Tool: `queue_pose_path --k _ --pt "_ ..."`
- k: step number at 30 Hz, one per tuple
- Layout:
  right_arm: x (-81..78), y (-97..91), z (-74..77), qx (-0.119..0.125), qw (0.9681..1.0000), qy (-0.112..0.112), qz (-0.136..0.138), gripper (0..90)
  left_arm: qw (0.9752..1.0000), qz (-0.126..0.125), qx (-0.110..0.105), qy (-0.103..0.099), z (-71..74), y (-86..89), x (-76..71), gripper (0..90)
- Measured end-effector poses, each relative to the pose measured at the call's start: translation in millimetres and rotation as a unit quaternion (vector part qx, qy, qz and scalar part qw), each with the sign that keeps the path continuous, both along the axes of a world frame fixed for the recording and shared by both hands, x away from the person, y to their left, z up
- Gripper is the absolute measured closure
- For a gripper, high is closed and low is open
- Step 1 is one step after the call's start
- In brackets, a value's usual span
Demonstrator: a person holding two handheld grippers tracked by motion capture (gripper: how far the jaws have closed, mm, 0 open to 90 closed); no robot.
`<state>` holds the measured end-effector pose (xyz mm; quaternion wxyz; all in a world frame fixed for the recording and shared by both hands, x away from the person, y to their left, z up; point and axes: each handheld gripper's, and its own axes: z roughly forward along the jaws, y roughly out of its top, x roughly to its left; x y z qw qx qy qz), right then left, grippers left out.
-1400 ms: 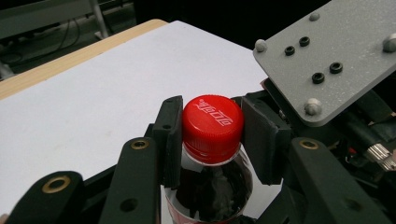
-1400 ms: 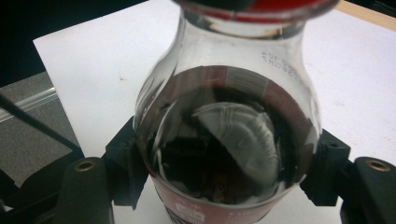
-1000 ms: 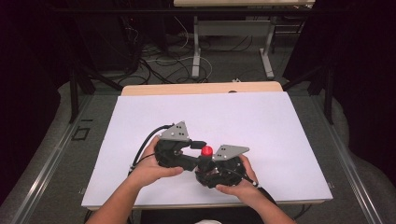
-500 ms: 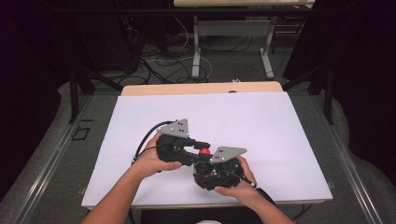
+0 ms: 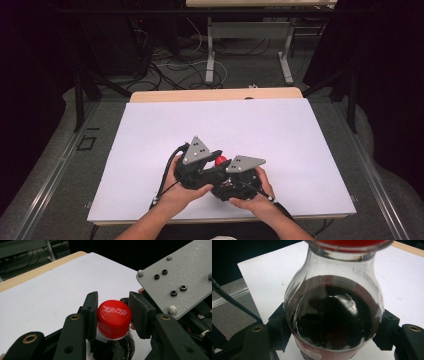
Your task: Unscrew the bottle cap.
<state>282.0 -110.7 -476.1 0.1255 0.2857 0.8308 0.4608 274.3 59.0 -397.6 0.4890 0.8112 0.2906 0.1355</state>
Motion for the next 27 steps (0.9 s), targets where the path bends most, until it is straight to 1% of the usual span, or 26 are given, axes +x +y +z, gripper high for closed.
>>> queue_pose_path --k 1,2,3,4,5,6,7,9,10,11,12,13,14,16,17,19,20,21,22,23,25,26,27 --pt "-0.3 -0.2 0.1 0.0 1.0 0.001 0.001 29.8 0.9999 -0.01 -0.001 -0.001 0.9 1.8 2.1 50.3" --pt "0.0 -0.5 0.0 0.0 1.0 -0.001 0.003 29.7 0.9998 -0.017 -0.001 0.0 2.2 4.3 5.0 47.8" --pt "0.0 -0.5 0.0 0.0 1.0 -0.001 0.003 29.7 0.9997 -0.022 -0.006 0.011 3.7 7.2 8.3 47.8" --pt "0.0 -0.7 0.0 0.0 1.0 0.0 0.004 29.7 0.9992 -0.03 -0.014 0.02 5.2 10.9 11.7 45.9" --pt "0.4 -1.7 0.0 -0.001 1.0 0.0 0.005 29.8 0.9988 -0.04 -0.017 0.024 7.1 14.9 14.9 44.5" --pt "0.9 -1.8 -0.2 0.001 1.0 0.001 0.006 29.8 0.9985 -0.044 -0.018 0.026 8.6 18.2 17.1 42.3" --pt "0.9 -1.9 0.0 0.005 1.0 0.004 0.005 29.8 0.9981 -0.052 -0.02 0.027 10.2 21.3 19.1 42.5" --pt "0.9 -1.9 0.0 0.006 1.0 0.004 0.005 29.8 0.9974 -0.068 -0.012 0.021 13.1 26.7 22.2 42.6" --pt "1.0 -2.0 0.4 0.006 0.9999 0.005 0.008 29.8 0.9964 -0.081 -0.012 0.021 14.2 29.0 24.0 43.4" --pt "1.0 -2.0 0.4 0.006 0.9999 0.005 0.008 29.8 0.9948 -0.097 -0.014 0.026 14.8 30.3 25.6 43.4" --pt "1.1 -2.1 0.7 0.007 0.9999 0.006 0.009 29.8 0.9909 -0.132 -0.007 0.027 15.5 32.7 29.4 44.2" --pt "1.9 -2.3 0.7 0.005 0.9999 0.0 0.013 29.8 0.9909 -0.132 -0.007 0.027 15.5 32.7 29.4 44.7" --pt "1.4 -2.2 0.7 0.007 0.9999 0.005 0.013 29.7 0.989 -0.146 -0.001 0.027 15.1 33.1 31.0 45.4" --pt "1.2 -2.3 0.8 0.006 0.9999 0.003 0.014 29.8 0.9868 -0.16 0.002 0.026 13.4 33.0 33.0 46.3" --pt "1.0 -2.1 0.7 0.005 0.9998 0.003 0.017 29.8 0.9857 -0.166 0.002 0.028 12.3 33.0 34.6 48.1" --pt "0.1 -1.8 1.4 0.001 0.9997 0.01 0.021 29.8 0.9827 -0.183 0.001 0.03 10.0 33.1 38.0 49.6" --pt "0.1 -1.8 1.4 0.001 0.9997 0.01 0.021 29.8 0.9813 -0.19 -0.001 0.032 9.0 33.4 39.7 49.6" --pt "0.0 -1.0 0.8 0.005 0.9998 0.004 0.02 29.7 0.9793 -0.2 -0.003 0.029 7.9 33.6 40.8 50.4" --pt "-0.1 -1.0 1.0 0.005 0.9996 0.008 0.026 29.7 0.9777 -0.208 -0.006 0.027 6.9 33.5 41.9 52.0" --pt "-0.9 0.1 0.6 0.006 0.9996 0.005 0.026 29.8 0.9762 -0.215 -0.01 0.03 6.0 33.3 43.1 53.9" --pt "-1.4 0.3 0.9 0.004 0.9995 0.005 0.03 29.7 0.9726 -0.231 -0.014 0.028 4.3 32.4 44.5 55.2" --pt "-1.8 1.1 0.6 0.004 0.9993 0.005 0.036 29.8 0.9713 -0.235 -0.017 0.033 3.7 32.0 45.2 58.3" --pt "-1.8 1.1 0.6 0.004 0.9993 0.005 0.036 29.8 0.97 -0.239 -0.021 0.037 3.1 31.3 45.7 58.3"
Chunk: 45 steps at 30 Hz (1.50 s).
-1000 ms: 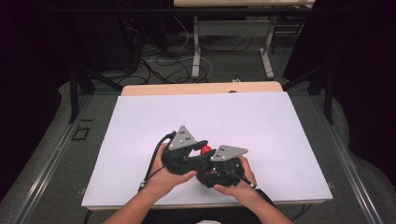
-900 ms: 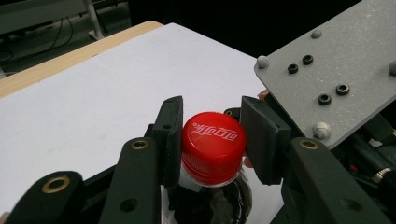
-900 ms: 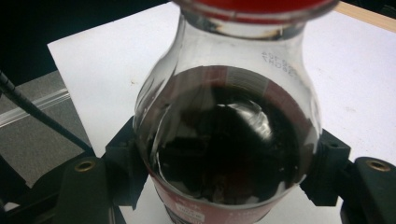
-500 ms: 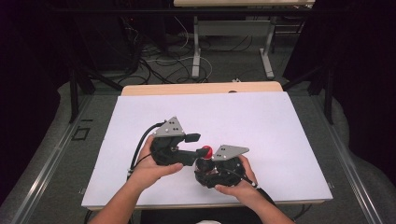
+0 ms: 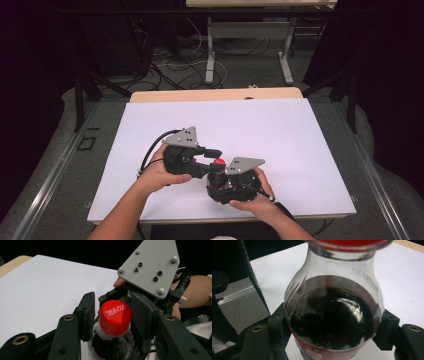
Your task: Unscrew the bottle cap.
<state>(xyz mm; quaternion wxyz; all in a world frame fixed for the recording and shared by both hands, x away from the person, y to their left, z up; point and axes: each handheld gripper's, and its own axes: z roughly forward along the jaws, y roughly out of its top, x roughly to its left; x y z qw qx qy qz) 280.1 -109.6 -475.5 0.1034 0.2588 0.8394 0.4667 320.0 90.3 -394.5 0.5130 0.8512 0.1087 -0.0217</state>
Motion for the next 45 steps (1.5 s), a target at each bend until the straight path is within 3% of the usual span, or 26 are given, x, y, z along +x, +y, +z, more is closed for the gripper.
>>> queue_pose_path --k 7,10,12,13,14,15,17,19,20,22,24,25,27,29,30,37,42,45 --pt "-2.4 3.1 -0.6 -0.003 1.0 -0.002 0.009 29.7 0.9999 -0.011 -0.004 -0.003 -4.3 -5.9 0.3 61.0" --pt "-1.2 1.4 -0.8 -0.005 0.9999 0.007 0.005 29.8 0.9997 0.018 -0.005 -0.013 -6.0 -7.3 -3.6 61.7" --pt "0.5 0.7 -1.8 -0.004 0.9999 0.008 -0.008 29.9 0.9984 0.056 -0.004 -0.014 -6.7 -10.1 -9.0 61.9" --pt "1.2 0.8 -2.8 0.0 0.9999 0.003 -0.014 29.9 0.9942 0.105 0.005 -0.023 -6.1 -15.1 -17.7 62.0" --pt "1.5 0.8 -3.1 0.0 0.9998 0.003 -0.019 29.9 0.9909 0.13 0.008 -0.033 -6.1 -18.3 -22.1 62.0" --pt "1.5 0.8 -3.1 0.0 0.9998 0.003 -0.019 29.9 0.9909 0.13 0.008 -0.033 -6.1 -18.3 -22.1 62.0" --pt "1.9 0.7 -3.4 -0.002 0.9996 0.005 -0.028 29.9 0.9824 0.184 0.013 -0.031 -5.9 -24.1 -31.3 62.1" --pt "2.2 0.8 -3.4 -0.002 0.9996 0.004 -0.029 29.8 0.9755 0.216 0.015 -0.037 -5.1 -29.0 -37.8 62.1" --pt "2.2 0.8 -3.2 -0.002 0.9995 -0.003 -0.032 29.8 0.9731 0.227 0.012 -0.036 -4.6 -30.3 -39.7 62.1" --pt "1.6 0.1 -1.7 -0.003 0.9994 -0.005 -0.034 29.8 0.9714 0.234 0.014 -0.036 -2.7 -31.5 -41.7 62.0" --pt "1.4 -0.3 -0.7 0.001 0.9994 -0.009 -0.033 29.8 0.9718 0.233 0.011 -0.034 -1.0 -31.4 -41.1 61.0" --pt "1.6 -0.6 -0.5 0.003 0.9996 -0.007 -0.027 29.8 0.9722 0.232 0.015 -0.032 0.2 -30.5 -40.1 53.2" --pt "1.0 -0.6 -0.8 0.005 0.9996 -0.004 -0.028 29.8 0.9717 0.235 0.008 -0.026 2.2 -27.0 -37.4 50.8" --pt "1.2 -0.8 -0.9 0.005 0.9996 -0.003 -0.027 29.8 0.9748 0.223 0.009 -0.011 5.6 -20.9 -34.5 50.4" --pt "1.6 -1.5 -1.0 0.007 0.9997 -0.001 -0.025 29.8 0.9748 0.223 0.005 -0.014 5.9 -19.1 -33.3 48.2" --pt "1.6 -1.0 -1.0 0.01 0.9997 0.001 -0.021 29.8 0.9889 0.148 0.012 -0.011 11.7 -4.8 -27.2 48.1" --pt "1.5 -1.0 -0.5 0.012 0.9998 0.002 -0.017 29.7 0.9947 0.102 0.007 -0.002 9.1 1.4 -21.5 48.8" --pt "1.3 -1.4 -0.4 0.009 0.9998 -0.001 -0.015 29.8 0.9947 0.099 0.023 -0.016 6.5 0.5 -21.4 53.1"
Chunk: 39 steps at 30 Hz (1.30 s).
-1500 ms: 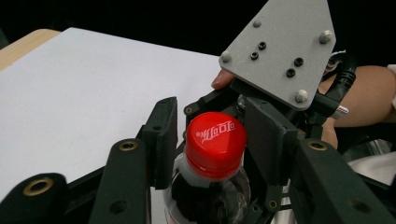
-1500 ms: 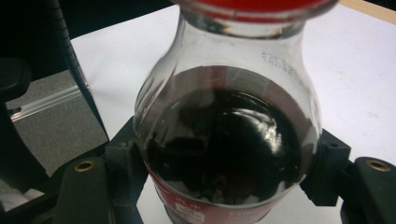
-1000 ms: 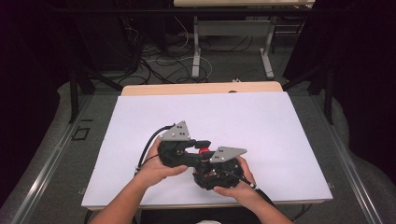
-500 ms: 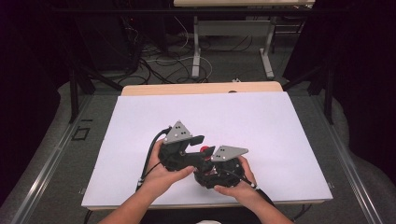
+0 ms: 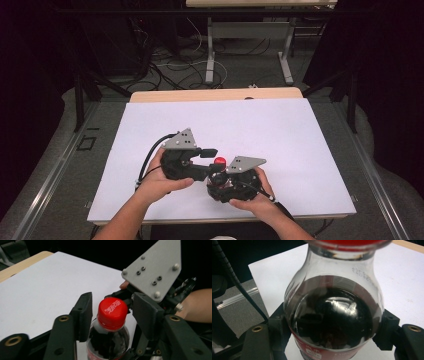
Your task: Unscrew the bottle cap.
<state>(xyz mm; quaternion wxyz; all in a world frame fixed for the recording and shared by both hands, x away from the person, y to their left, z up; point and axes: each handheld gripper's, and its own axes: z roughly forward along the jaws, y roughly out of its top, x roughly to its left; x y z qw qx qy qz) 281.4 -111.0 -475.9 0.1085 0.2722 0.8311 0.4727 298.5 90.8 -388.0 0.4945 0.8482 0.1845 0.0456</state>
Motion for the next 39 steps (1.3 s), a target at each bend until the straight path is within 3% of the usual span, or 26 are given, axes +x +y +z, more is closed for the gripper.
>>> queue_pose_path --k 5,9,11,13,15,17,19,20,23,26,31,39 --pt "-2.0 2.3 0.6 -0.005 0.9999 0.002 0.011 29.8 0.9996 -0.027 -0.005 -0.002 -4.7 -3.6 4.0 54.4" --pt "-3.9 4.9 0.1 -0.003 0.9998 0.002 0.017 29.8 0.9987 -0.049 -0.006 -0.006 -7.0 -7.2 4.9 60.8" --pt "-3.6 4.6 -0.2 -0.003 0.9999 0.002 0.016 29.8 0.9991 -0.042 -0.007 -0.009 -7.8 -8.0 4.7 61.2" --pt "-2.6 3.8 -0.6 -0.002 1.0 0.002 0.005 29.8 0.9996 -0.022 -0.01 -0.014 -8.9 -9.8 2.0 61.5" --pt "-1.2 3.4 -1.0 -0.004 1.0 -0.002 0.0 29.8 0.9996 0.025 -0.009 -0.004 -8.7 -13.4 -3.6 61.5" --pt "-1.6 3.2 -1.2 -0.005 1.0 0.002 -0.003 29.8 0.9962 0.086 -0.009 0.002 -8.9 -19.5 -12.2 61.4" --pt "-1.2 3.0 -1.1 -0.009 0.9999 0.009 -0.003 29.8 0.9935 0.113 -0.004 -0.013 -9.6 -24.9 -18.3 61.3" --pt "-0.7 3.3 -2.2 -0.005 1.0 0.004 -0.005 29.8 0.9934 0.114 0.0 -0.017 -9.2 -25.9 -19.5 60.8" --pt "-1.2 2.9 -1.6 0.0 1.0 0.004 -0.005 29.8 0.9944 0.103 0.002 -0.021 -6.8 -22.7 -18.1 49.5" --pt "-1.6 1.3 0.4 0.001 1.0 -0.001 -0.001 29.8 0.9962 0.086 -0.012 -0.009 -3.0 -14.4 -14.6 42.6" --pt "-1.1 0.9 0.5 0.002 1.0 0.002 0.001 29.8 0.9979 0.06 -0.022 -0.012 4.4 0.1 -12.9 43.5" --pt "-1.9 2.5 0.6 -0.002 0.9999 0.007 0.009 29.8 0.9998 -0.002 0.004 -0.018 1.6 3.7 -2.8 48.4"
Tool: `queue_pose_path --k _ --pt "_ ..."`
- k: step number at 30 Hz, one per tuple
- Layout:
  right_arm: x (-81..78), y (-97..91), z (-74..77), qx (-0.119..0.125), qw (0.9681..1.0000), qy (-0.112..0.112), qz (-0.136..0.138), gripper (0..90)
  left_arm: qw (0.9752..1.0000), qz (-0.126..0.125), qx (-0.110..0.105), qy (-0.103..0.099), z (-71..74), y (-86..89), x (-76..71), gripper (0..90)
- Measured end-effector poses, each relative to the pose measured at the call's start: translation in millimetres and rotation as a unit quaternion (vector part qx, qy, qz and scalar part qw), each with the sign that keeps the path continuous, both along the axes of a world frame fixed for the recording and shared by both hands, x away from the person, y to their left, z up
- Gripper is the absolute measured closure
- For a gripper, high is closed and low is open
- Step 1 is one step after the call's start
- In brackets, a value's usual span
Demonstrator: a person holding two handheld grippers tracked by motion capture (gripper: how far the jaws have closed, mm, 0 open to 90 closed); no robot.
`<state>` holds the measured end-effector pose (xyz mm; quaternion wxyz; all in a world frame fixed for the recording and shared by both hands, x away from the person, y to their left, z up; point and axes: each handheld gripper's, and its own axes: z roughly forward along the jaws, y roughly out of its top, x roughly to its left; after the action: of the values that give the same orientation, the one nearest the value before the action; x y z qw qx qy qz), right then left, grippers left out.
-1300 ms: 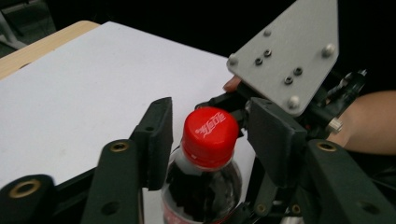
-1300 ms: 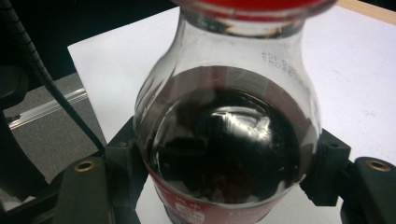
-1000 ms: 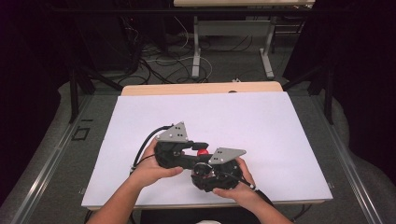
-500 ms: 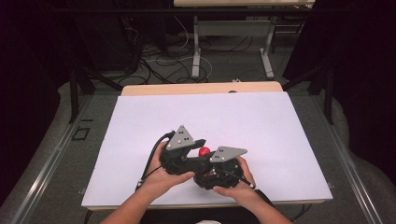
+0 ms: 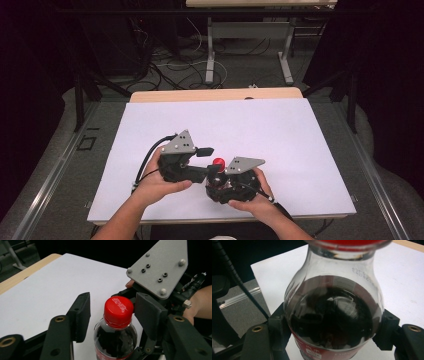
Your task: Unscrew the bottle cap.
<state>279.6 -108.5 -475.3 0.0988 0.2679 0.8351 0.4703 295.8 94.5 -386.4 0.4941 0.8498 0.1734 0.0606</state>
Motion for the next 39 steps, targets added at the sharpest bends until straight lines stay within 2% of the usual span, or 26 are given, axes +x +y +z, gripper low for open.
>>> queue_pose_path --k 1,4,7,11,14,16,17,18,20,21,24,29,31,36,38,39 --pt "-0.2 1.0 -0.8 0.004 1.0 -0.004 -0.001 29.8 0.9999 -0.013 0.001 0.004 -0.8 0.0 2.7 49.1" --pt "-1.3 2.7 -1.3 0.001 1.0 -0.002 0.004 29.8 0.9992 -0.033 -0.004 0.023 -3.8 -0.8 9.8 50.7" --pt "-1.6 4.1 -2.4 -0.001 1.0 -0.002 0.009 29.8 0.9983 -0.052 -0.007 0.027 -6.7 -3.1 13.2 54.3" --pt "-1.8 4.8 -3.2 -0.002 1.0 -0.001 0.009 29.8 0.9982 -0.054 -0.012 0.025 -10.2 -7.5 12.1 61.0" --pt "-0.9 3.6 -4.3 -0.002 1.0 0.005 0.004 29.8 0.9997 -0.019 -0.013 0.013 -11.9 -10.8 5.7 61.5" --pt "0.1 3.0 -4.5 -0.003 1.0 0.003 -0.003 29.8 0.9995 0.029 -0.015 0.003 -12.4 -14.5 -1.0 61.7" --pt "0.7 2.9 -4.5 -0.003 1.0 -0.001 -0.008 29.8 0.9984 0.053 -0.015 0.004 -12.4 -17.3 -5.8 61.8" --pt "0.5 3.0 -4.2 -0.007 0.9998 -0.005 -0.019 29.9 0.9962 0.086 -0.015 0.003 -12.4 -20.7 -10.8 61.8" --pt "0.7 3.1 -4.5 -0.009 0.9996 -0.009 -0.023 29.8 0.9922 0.124 -0.014 -0.005 -12.9 -26.9 -18.7 61.8" --pt "0.7 3.1 -4.5 -0.009 0.9996 -0.009 -0.023 29.8 0.9905 0.137 -0.011 -0.01 -12.6 -29.2 -21.7 61.8" --pt "0.3 2.1 -4.0 -0.011 0.9997 -0.004 -0.022 29.8 0.9896 0.143 -0.006 -0.011 -11.0 -31.5 -23.3 61.4" --pt "0.7 1.0 -3.0 -0.006 0.9996 -0.011 -0.024 29.8 0.9922 0.123 -0.017 0.007 -7.2 -23.1 -16.7 48.4" --pt "1.3 0.1 -3.0 -0.006 0.9997 -0.011 -0.022 29.8 0.9932 0.114 -0.02 0.005 -6.1 -19.3 -15.3 44.7" --pt "1.7 0.2 -3.4 -0.006 0.9998 -0.004 -0.021 29.8 0.9964 0.082 -0.021 0.011 -2.2 -7.3 -13.1 45.3" --pt "1.6 0.3 -3.4 -0.005 0.9998 -0.003 -0.018 29.8 0.9982 0.056 -0.02 0.012 -1.7 -3.5 -11.8 46.3" --pt "1.6 0.5 -3.5 -0.002 0.9998 -0.004 -0.018 29.8 0.9991 0.041 -0.013 0.007 -1.4 -1.9 -10.9 46.8"
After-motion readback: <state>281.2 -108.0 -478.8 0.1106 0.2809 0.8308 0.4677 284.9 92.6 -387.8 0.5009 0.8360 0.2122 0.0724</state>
